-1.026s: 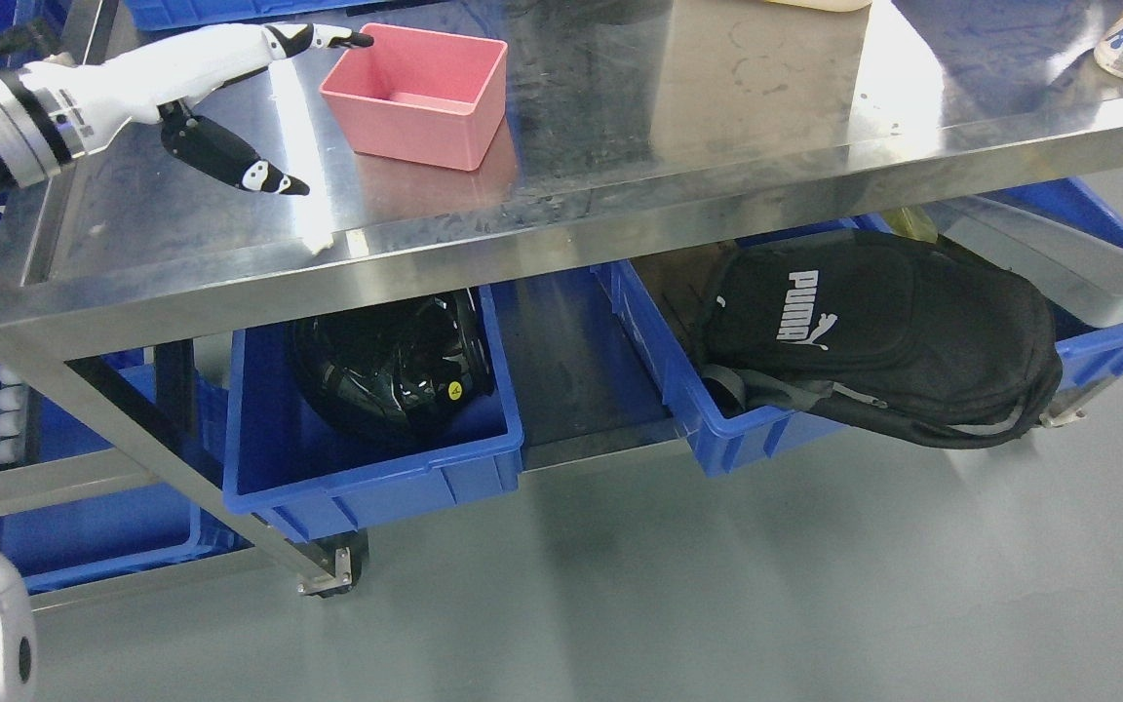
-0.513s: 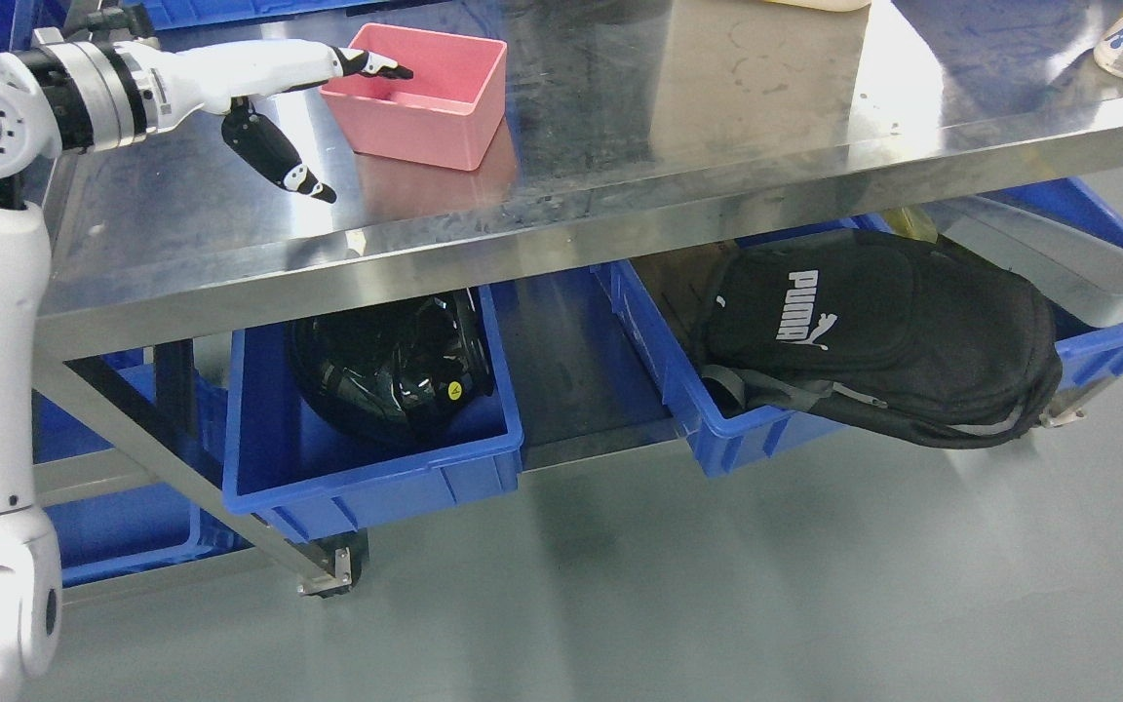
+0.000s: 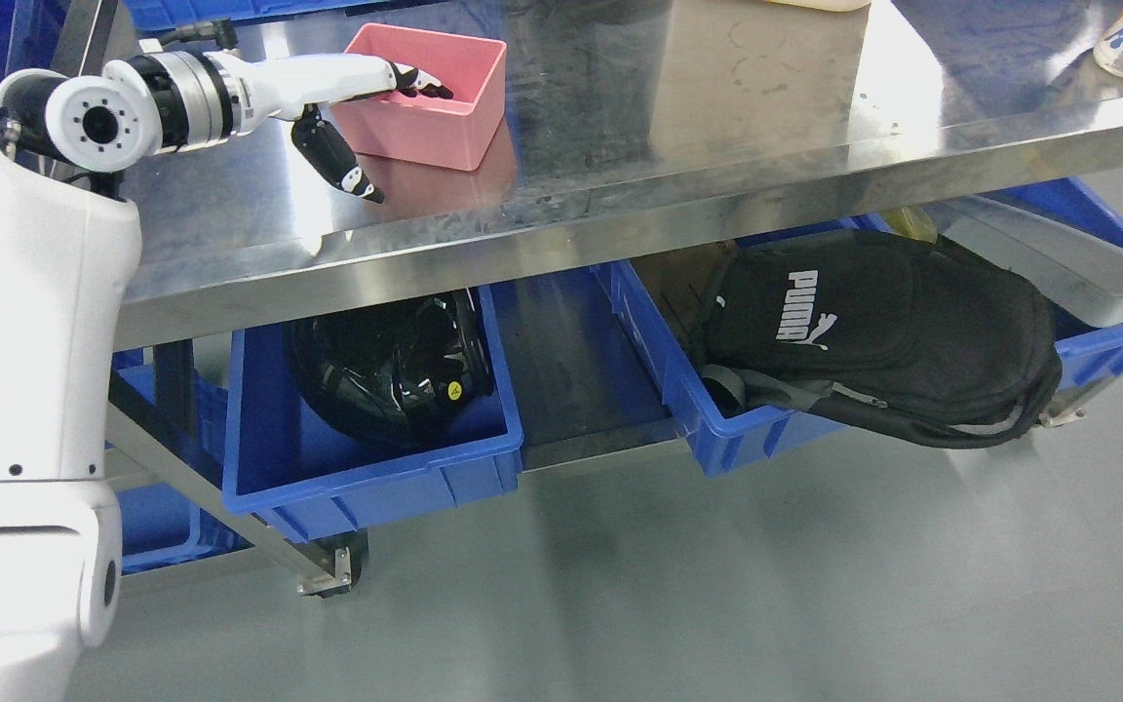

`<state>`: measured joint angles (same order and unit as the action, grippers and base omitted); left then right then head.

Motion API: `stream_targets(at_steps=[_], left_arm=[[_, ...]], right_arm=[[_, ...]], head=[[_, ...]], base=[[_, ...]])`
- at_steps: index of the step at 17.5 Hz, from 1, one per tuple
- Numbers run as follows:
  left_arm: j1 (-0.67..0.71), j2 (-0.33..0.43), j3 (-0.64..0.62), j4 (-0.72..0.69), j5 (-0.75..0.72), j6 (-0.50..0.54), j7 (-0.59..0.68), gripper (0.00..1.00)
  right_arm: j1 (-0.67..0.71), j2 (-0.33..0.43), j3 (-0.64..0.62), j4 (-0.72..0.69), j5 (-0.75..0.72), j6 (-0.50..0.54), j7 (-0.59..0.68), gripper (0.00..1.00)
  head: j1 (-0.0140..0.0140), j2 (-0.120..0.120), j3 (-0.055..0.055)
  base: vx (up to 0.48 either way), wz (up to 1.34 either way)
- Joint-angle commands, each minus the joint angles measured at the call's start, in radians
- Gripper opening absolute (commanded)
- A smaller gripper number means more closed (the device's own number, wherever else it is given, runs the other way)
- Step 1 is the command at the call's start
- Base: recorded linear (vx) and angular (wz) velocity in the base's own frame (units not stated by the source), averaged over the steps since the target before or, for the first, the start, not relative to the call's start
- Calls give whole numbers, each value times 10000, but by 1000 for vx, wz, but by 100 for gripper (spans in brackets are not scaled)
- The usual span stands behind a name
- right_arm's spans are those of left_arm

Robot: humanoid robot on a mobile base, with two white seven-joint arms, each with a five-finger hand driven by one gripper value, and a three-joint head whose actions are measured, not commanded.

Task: Place storage box into left shelf container
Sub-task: 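Move the open left hand to the pink box's near edge, then grasp the pink box with the left hand and lift it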

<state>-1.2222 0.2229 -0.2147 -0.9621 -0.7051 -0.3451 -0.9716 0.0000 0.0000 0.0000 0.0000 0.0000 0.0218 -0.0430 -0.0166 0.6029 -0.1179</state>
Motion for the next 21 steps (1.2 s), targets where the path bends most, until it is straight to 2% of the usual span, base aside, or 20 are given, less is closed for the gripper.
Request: stream_targets(at_steps=[1,2,3,4,5,6,8,10,13,15,18,21], left_arm=[[-188,-1200,-62,1889,-466,-31,511,56],[-188,-1262,121,1966,-466,-61,512,49],[-188,-1338,426,2088,-451,-183,512,35],[-188,-1430,824,2272,-466,-776,512,16],[-188,-1461,1238,2425,-466,-1208,497,6],[-188,-1507,1607,2488,-451,-1364,481,2],[-203,-1676,2770,2640,-84,-1365,359,0],[-234,-1753,3800,2993,1062,-1350,53,0],[-219,-1737,4309,3117,3346,-1106,-148,0],[-249,-1981,4829,2949,5201,-173,-117,0],[-143,-2054,5704,1590,7535,1145,-102,0],[623,-2054,5432,-282,9682,1549,401,0]], right_arm=[[92,-174,-46,-174,15,-3,0,100],[92,-174,-46,-174,15,-3,0,100],[92,-174,-46,-174,15,-3,0,100],[92,-174,-46,-174,15,-3,0,100],[92,-174,-46,-174,15,-3,0,100],[92,-174,-46,-174,15,-3,0,100],[92,-174,-46,-174,15,-3,0,100],[92,-174,-46,-174,15,-3,0,100],[92,-174,-46,-174,15,-3,0,100],[92,-174,-46,-174,15,-3,0,100],[92,-174,-46,-174,15,-3,0,100],[92,-174,-46,-174,15,-3,0,100]], head=[[0,0,0],[0,0,0],[0,0,0],[0,0,0],[0,0,0],[0,0,0],[0,0,0],[0,0,0],[0,0,0],[0,0,0],[0,0,0],[0,0,0]], base=[[0,0],[0,0],[0,0],[0,0],[0,0],[0,0],[0,0],[0,0],[0,0],[0,0],[0,0],[0,0]])
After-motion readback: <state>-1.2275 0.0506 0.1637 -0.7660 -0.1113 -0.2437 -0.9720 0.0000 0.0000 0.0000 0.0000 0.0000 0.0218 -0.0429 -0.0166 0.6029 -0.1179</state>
